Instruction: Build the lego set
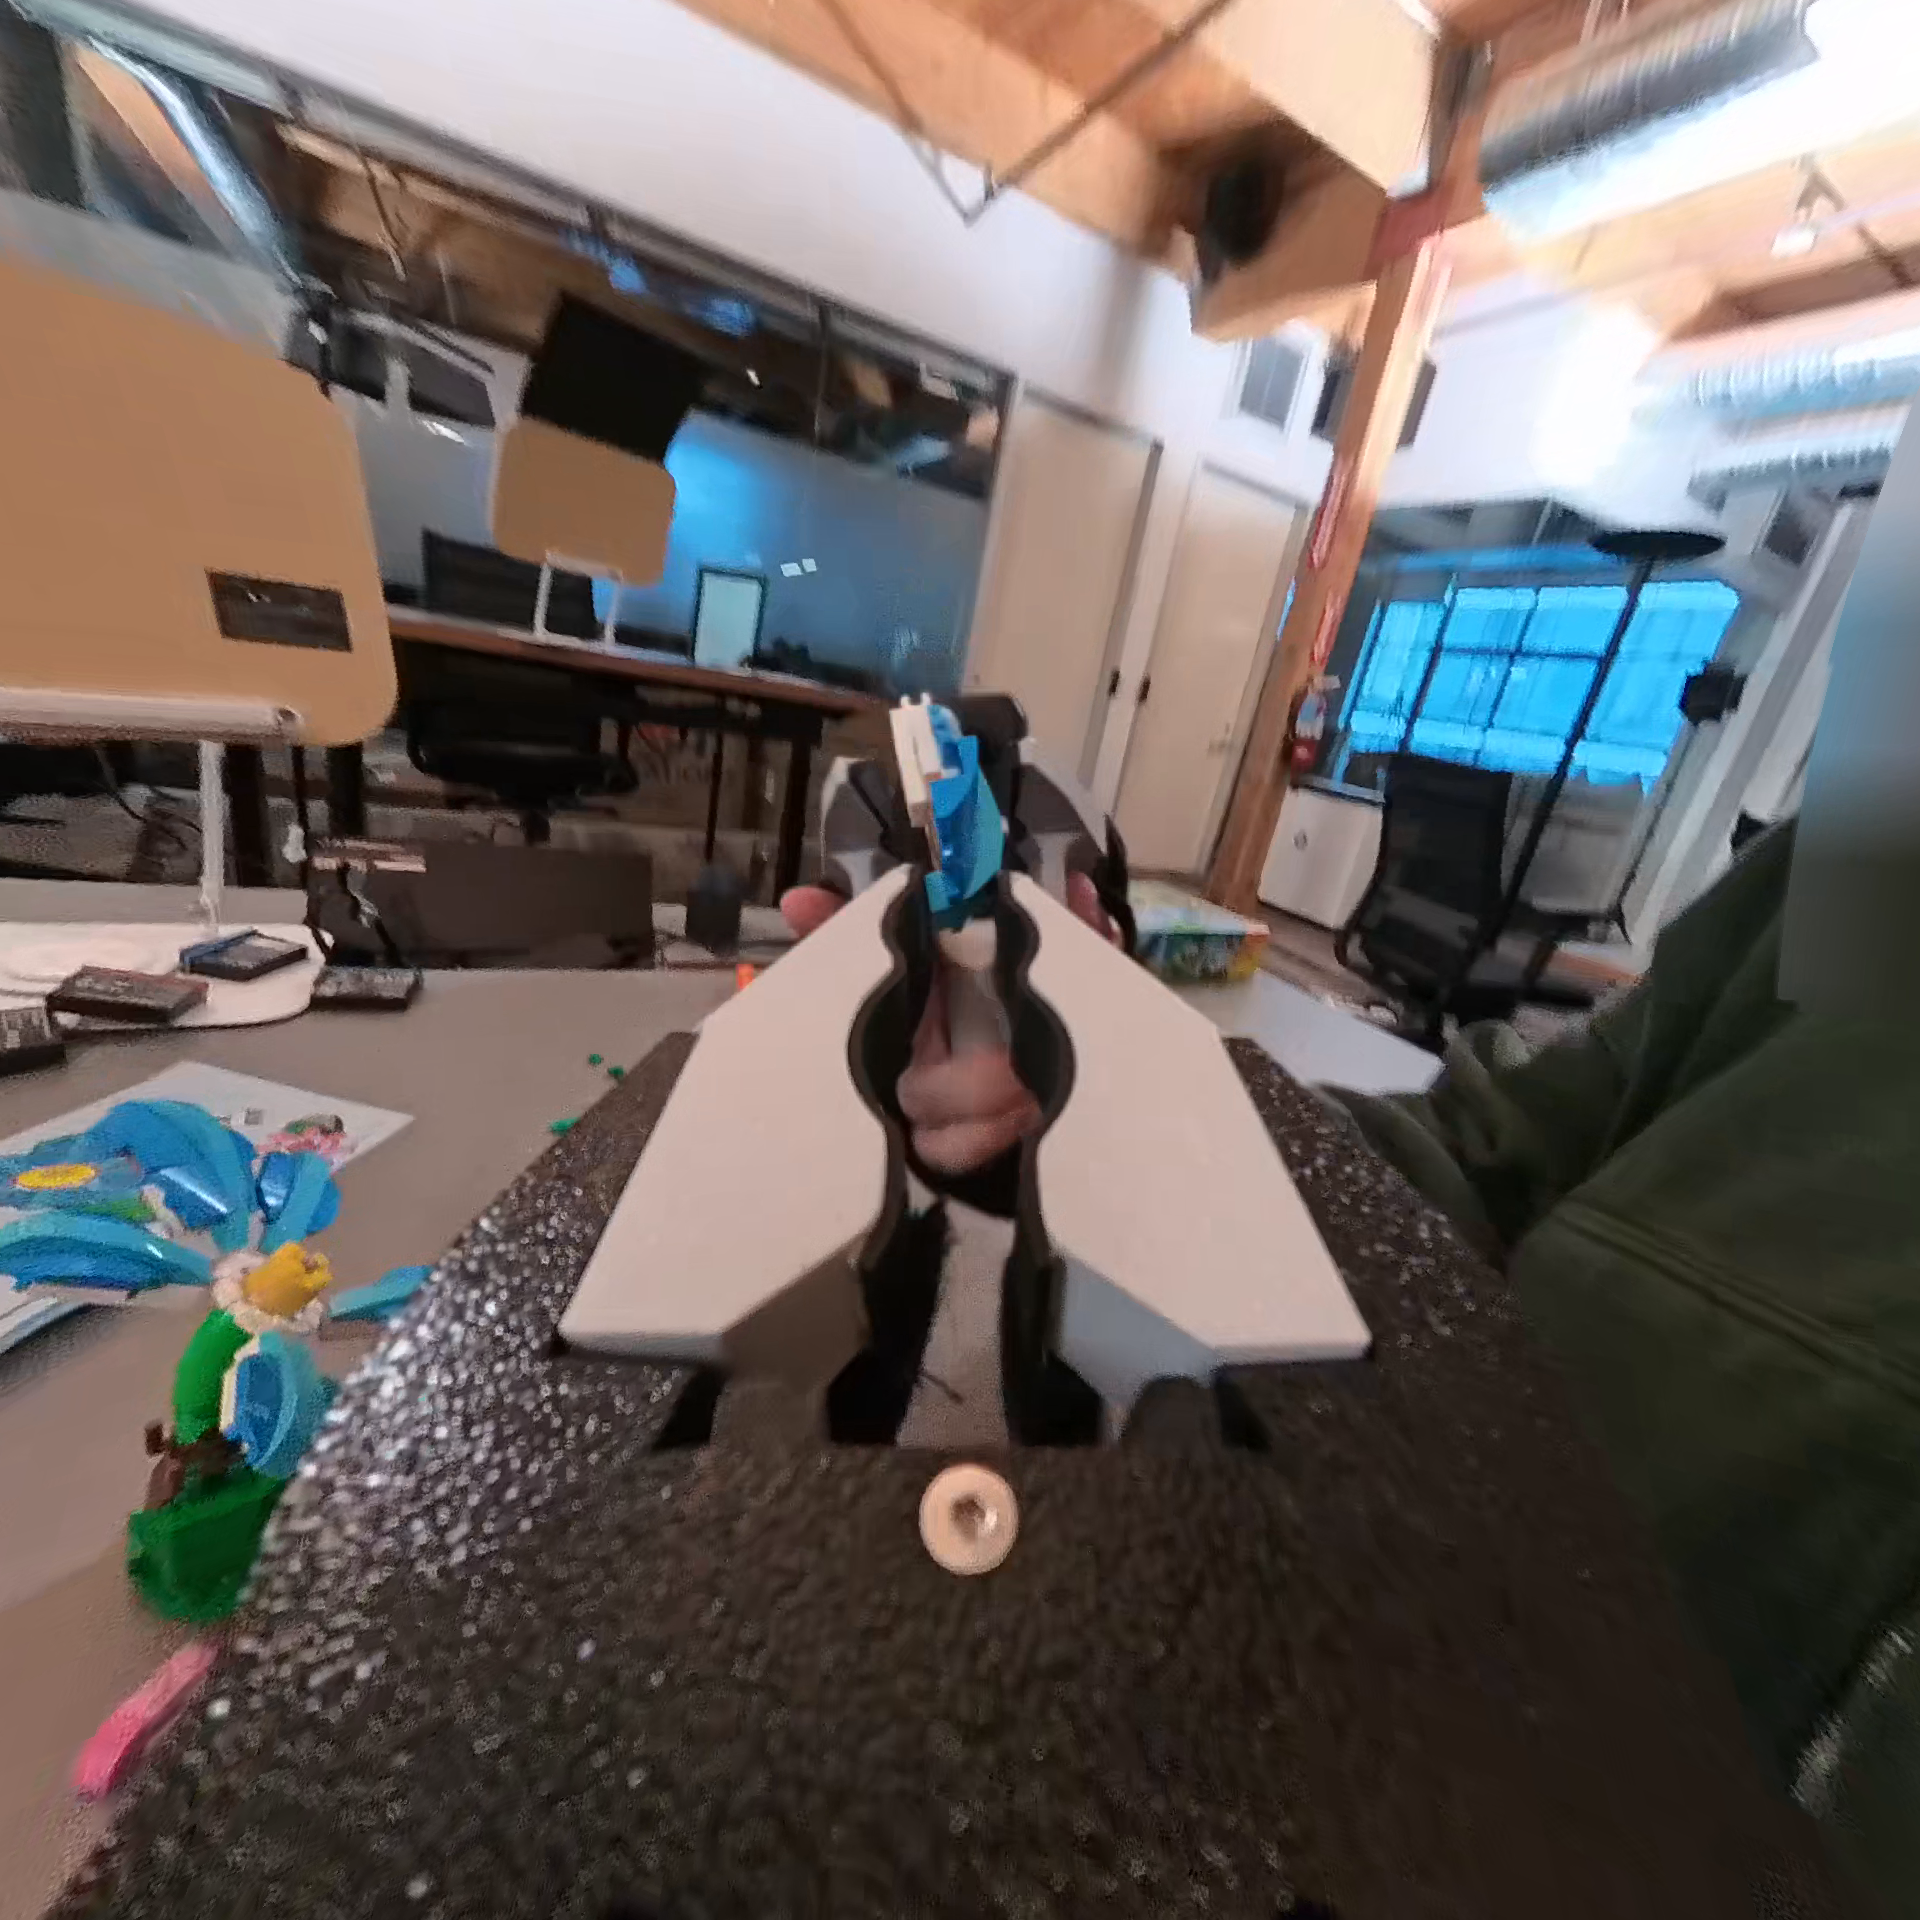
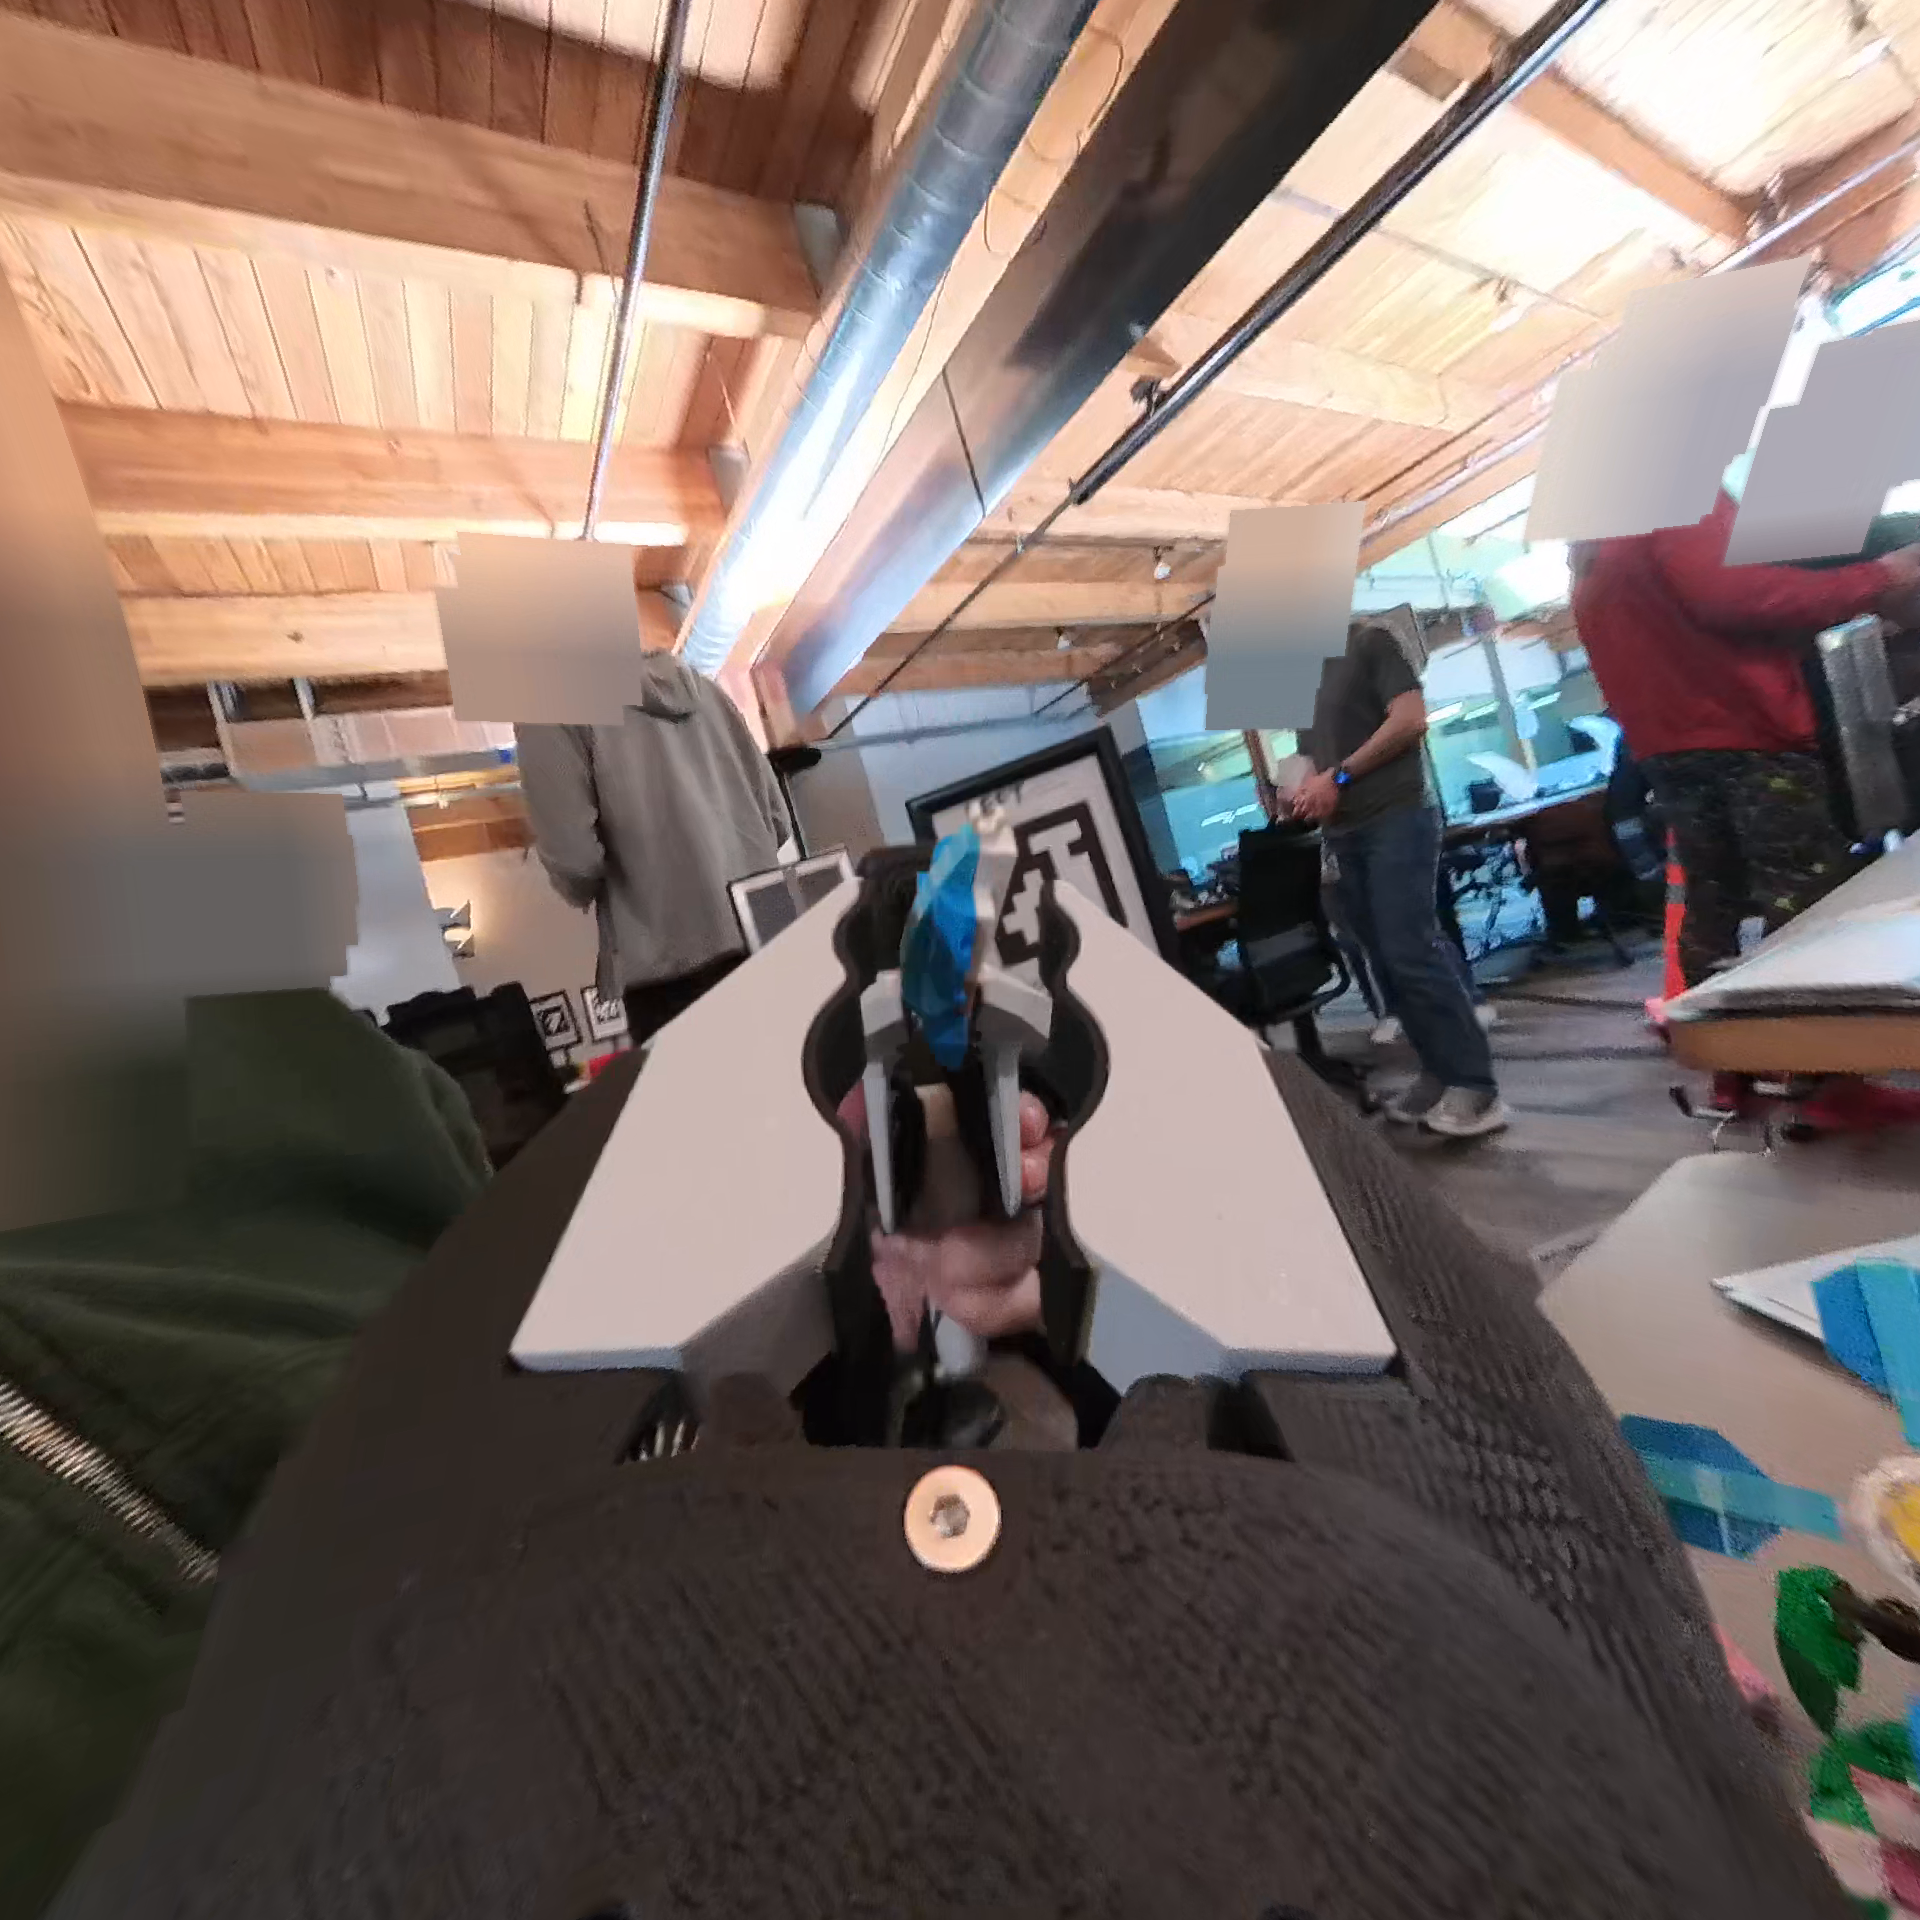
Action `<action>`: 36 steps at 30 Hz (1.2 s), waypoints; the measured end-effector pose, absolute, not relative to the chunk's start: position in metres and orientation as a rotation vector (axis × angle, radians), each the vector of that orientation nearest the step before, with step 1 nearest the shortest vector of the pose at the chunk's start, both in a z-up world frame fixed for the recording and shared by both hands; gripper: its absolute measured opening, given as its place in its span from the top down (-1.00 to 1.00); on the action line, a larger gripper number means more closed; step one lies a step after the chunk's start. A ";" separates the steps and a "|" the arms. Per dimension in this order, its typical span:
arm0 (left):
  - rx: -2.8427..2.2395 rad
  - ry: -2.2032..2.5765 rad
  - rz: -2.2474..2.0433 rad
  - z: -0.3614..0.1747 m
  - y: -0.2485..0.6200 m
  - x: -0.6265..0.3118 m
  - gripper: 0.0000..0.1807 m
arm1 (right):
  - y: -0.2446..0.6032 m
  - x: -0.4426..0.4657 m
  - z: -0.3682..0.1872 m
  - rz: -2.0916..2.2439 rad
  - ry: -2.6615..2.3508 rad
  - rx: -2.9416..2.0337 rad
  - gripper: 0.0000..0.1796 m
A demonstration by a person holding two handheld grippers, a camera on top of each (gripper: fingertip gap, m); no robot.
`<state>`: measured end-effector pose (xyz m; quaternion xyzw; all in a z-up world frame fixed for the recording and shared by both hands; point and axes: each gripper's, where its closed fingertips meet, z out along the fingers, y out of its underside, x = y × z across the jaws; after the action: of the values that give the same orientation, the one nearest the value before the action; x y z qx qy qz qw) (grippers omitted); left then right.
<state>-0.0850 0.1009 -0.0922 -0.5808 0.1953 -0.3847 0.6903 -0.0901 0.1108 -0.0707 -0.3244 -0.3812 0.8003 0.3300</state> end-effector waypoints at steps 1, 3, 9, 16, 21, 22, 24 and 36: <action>-1.320 0.471 -0.870 -0.094 0.098 -0.083 0.89 | 0.110 -0.089 -0.073 2.090 -1.045 -0.865 0.67; -1.354 0.521 -0.866 -0.096 0.094 -0.081 0.89 | 0.105 -0.088 -0.080 2.087 -1.147 -0.899 0.66; -1.444 0.622 -0.855 -0.108 0.087 -0.074 0.88 | 0.087 -0.083 -0.094 2.175 -1.325 -0.912 0.73; -1.376 0.529 -0.861 -0.100 0.090 -0.079 0.86 | 0.088 -0.087 -0.088 2.225 -1.247 -0.891 0.84; -1.272 0.408 -0.889 -0.091 0.097 -0.084 0.49 | 0.099 -0.094 -0.077 2.286 -0.977 -0.827 0.84; -1.232 0.378 -0.885 -0.087 0.097 -0.087 0.53 | 0.099 -0.096 -0.076 2.291 -0.944 -0.821 0.84; -1.152 0.330 -0.891 -0.081 0.095 -0.093 0.70 | 0.098 -0.098 -0.077 2.301 -0.898 -0.804 0.85; -1.133 0.251 -0.964 -0.091 0.102 -0.096 0.76 | 0.097 -0.103 -0.085 2.398 -0.848 -0.784 0.84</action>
<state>-0.0955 0.1022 -0.0907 -0.5144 0.1142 -0.4374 0.7287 -0.1026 0.0970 -0.0851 -0.2862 -0.3096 0.8751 0.2376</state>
